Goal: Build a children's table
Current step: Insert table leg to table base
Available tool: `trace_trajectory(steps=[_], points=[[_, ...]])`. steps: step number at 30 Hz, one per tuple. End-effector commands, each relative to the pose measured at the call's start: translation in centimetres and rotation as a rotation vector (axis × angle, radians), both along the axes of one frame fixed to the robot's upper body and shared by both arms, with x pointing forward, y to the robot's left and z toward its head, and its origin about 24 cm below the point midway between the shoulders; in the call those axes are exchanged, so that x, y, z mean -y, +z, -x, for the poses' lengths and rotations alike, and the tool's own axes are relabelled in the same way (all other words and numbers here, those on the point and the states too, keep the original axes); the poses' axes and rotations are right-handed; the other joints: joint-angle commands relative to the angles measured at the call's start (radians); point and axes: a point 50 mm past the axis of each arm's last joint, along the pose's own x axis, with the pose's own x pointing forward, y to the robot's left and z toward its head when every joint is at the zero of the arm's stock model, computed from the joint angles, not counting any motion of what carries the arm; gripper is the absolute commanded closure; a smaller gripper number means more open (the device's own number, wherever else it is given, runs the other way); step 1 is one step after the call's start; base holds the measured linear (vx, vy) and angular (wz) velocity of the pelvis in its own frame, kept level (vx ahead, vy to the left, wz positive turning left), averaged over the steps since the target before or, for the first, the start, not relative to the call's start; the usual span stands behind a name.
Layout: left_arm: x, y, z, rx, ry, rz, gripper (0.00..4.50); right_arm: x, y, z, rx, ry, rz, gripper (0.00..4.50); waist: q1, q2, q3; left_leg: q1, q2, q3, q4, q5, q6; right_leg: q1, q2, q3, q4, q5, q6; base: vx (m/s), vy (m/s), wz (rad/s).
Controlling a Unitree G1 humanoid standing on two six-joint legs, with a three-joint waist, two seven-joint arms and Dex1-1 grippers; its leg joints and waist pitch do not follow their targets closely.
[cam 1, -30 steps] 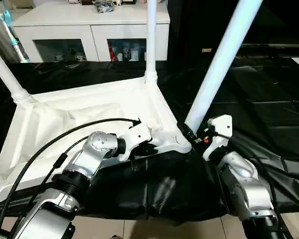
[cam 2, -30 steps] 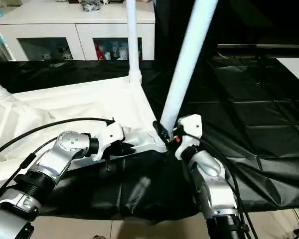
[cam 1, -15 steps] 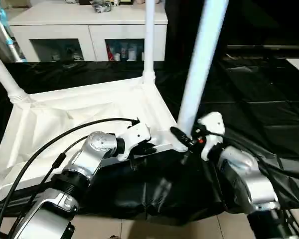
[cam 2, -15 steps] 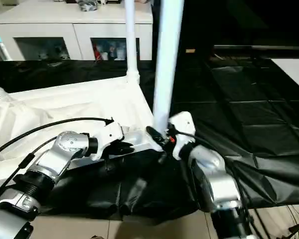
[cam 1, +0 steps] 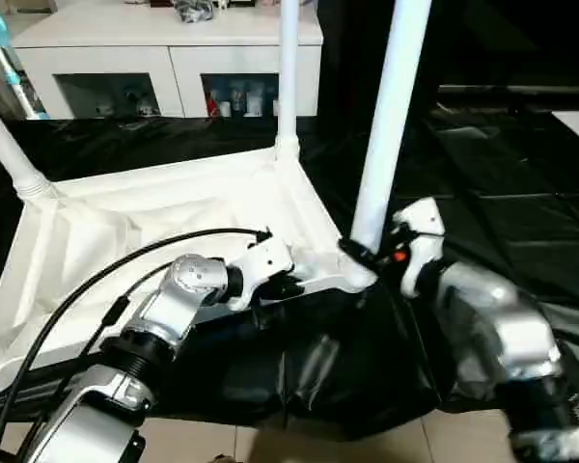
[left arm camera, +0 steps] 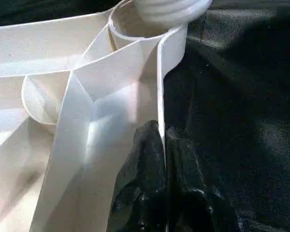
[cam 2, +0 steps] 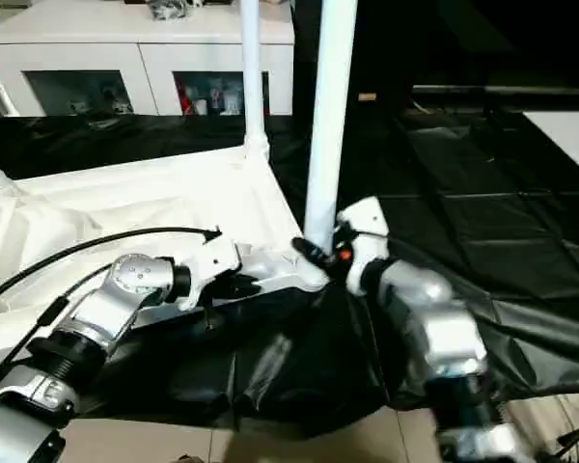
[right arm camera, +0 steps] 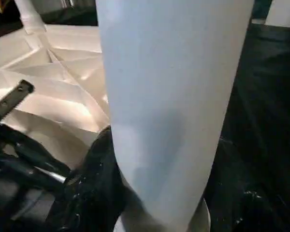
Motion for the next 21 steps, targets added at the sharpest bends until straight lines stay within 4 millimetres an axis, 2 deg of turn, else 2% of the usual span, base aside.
trace_trajectory(steps=[1,3,4,5,6,7,9,10,11,14,16,17,18,19,21], points=[[-0.2,-0.7,0.3,-0.015,-0.002,-0.052,4.50,0.4,1.8,-0.6,0.031,0.036,0.018,2.61,-0.001,0.001,-0.045,0.028,0.060,-0.041,-0.087,-0.378,-0.026,0.021,-0.086,0.048,-0.090,-0.338,-0.170,0.000,0.000,0.00],[0.0,-0.6,0.3,-0.013,-0.016,-0.054,4.50,0.7,2.7,-1.0,0.039,0.056,0.013,2.61,0.001,-0.001,-0.047,0.029,0.060,-0.038,-0.085,-0.361,-0.016,0.023,-0.085,0.048,-0.089,-0.313,-0.179,0.000,0.000,0.00],[0.2,-0.6,0.3,-0.012,-0.024,-0.057,4.50,0.9,3.5,-1.2,0.048,0.073,-0.008,2.61,0.005,-0.005,-0.053,0.028,0.060,-0.034,-0.078,-0.321,0.002,0.027,-0.088,0.048,-0.086,-0.302,-0.192,0.000,0.000,0.00],[0.2,-0.6,0.3,-0.011,-0.027,-0.057,4.50,0.9,3.7,-1.3,0.046,0.081,-0.021,2.61,0.006,-0.002,-0.053,0.026,0.059,-0.035,-0.077,-0.311,0.006,0.028,-0.089,0.048,-0.085,-0.306,-0.193,0.000,0.000,0.00],[0.2,-0.6,0.3,-0.010,-0.029,-0.057,4.50,0.8,4.0,-1.4,0.043,0.094,-0.037,2.61,0.009,-0.010,-0.060,0.026,0.060,-0.032,-0.073,-0.283,0.014,0.031,-0.088,0.046,-0.083,-0.293,-0.195,0.000,0.000,0.00],[0.2,-0.5,0.4,-0.008,-0.031,-0.056,4.50,0.6,4.1,-1.5,0.038,0.107,-0.059,2.61,0.014,-0.004,-0.060,0.026,0.062,-0.032,-0.072,-0.264,0.021,0.029,-0.090,0.046,-0.082,-0.281,-0.199,0.000,0.000,0.00],[0.2,-0.5,0.5,-0.010,-0.040,-0.055,4.50,0.2,4.0,-1.7,0.004,0.133,-0.101,2.61,0.016,-0.011,-0.062,0.020,0.061,-0.031,-0.070,-0.225,0.030,0.033,-0.087,0.044,-0.077,-0.245,-0.204,0.000,0.000,0.00],[0.2,-0.6,0.8,-0.021,-0.055,-0.051,4.50,0.0,3.7,-1.8,-0.015,0.144,-0.114,2.61,0.019,-0.010,-0.064,0.018,0.062,-0.031,-0.069,-0.208,0.035,0.034,-0.089,0.043,-0.074,-0.227,-0.212,0.000,0.000,0.00],[0.2,-0.7,0.9,-0.028,-0.061,-0.050,4.50,0.0,3.5,-1.8,-0.029,0.144,-0.113,2.61,0.020,-0.018,-0.064,0.017,0.062,-0.030,-0.068,-0.201,0.038,0.034,-0.088,0.042,-0.073,-0.222,-0.212,0.000,0.000,0.00],[0.1,-1.0,1.0,-0.025,-0.056,-0.066,4.50,0.0,2.5,-1.8,-0.077,0.156,-0.096,2.61,0.031,-0.007,-0.070,0.017,0.062,-0.029,-0.064,-0.165,0.040,0.033,-0.086,0.040,-0.065,-0.174,-0.221,0.000,0.000,0.00],[0.1,-0.6,1.0,-0.032,-0.049,-0.039,4.50,-0.3,2.1,-1.9,-0.084,0.168,-0.062,2.61,0.034,0.017,-0.070,0.018,0.062,-0.031,-0.063,-0.169,0.033,0.031,-0.085,0.038,-0.062,-0.144,-0.227,0.000,0.000,0.00],[0.1,-0.6,1.0,-0.032,-0.049,-0.039,4.50,-0.3,2.1,-1.9,-0.084,0.168,-0.062,2.61,0.031,0.009,-0.071,0.018,0.062,-0.029,-0.063,-0.174,0.032,0.032,-0.082,0.037,-0.064,-0.137,-0.227,0.000,0.000,0.00],[0.1,-0.4,1.0,-0.036,-0.050,-0.025,4.50,-0.4,1.9,-2.1,-0.083,0.172,-0.042,2.61,0.031,0.006,-0.072,0.017,0.061,-0.029,-0.062,-0.174,0.030,0.035,-0.084,0.037,-0.061,-0.122,-0.234,0.000,0.000,0.00],[0.0,-0.5,1.0,-0.036,-0.056,-0.034,4.50,-0.5,1.7,-2.5,-0.084,0.165,-0.030,2.61,0.029,-0.008,-0.072,0.014,0.059,-0.027,-0.061,-0.172,0.035,0.037,-0.085,0.037,-0.062,-0.124,-0.236,0.000,0.000,0.00],[0.0,-0.7,1.0,-0.031,-0.063,-0.054,4.50,-0.5,1.7,-2.7,-0.087,0.160,-0.027,2.61,0.031,0.001,-0.069,0.016,0.059,-0.028,-0.061,-0.183,0.033,0.035,-0.086,0.036,-0.065,-0.169,-0.233,0.000,0.000,0.00]])
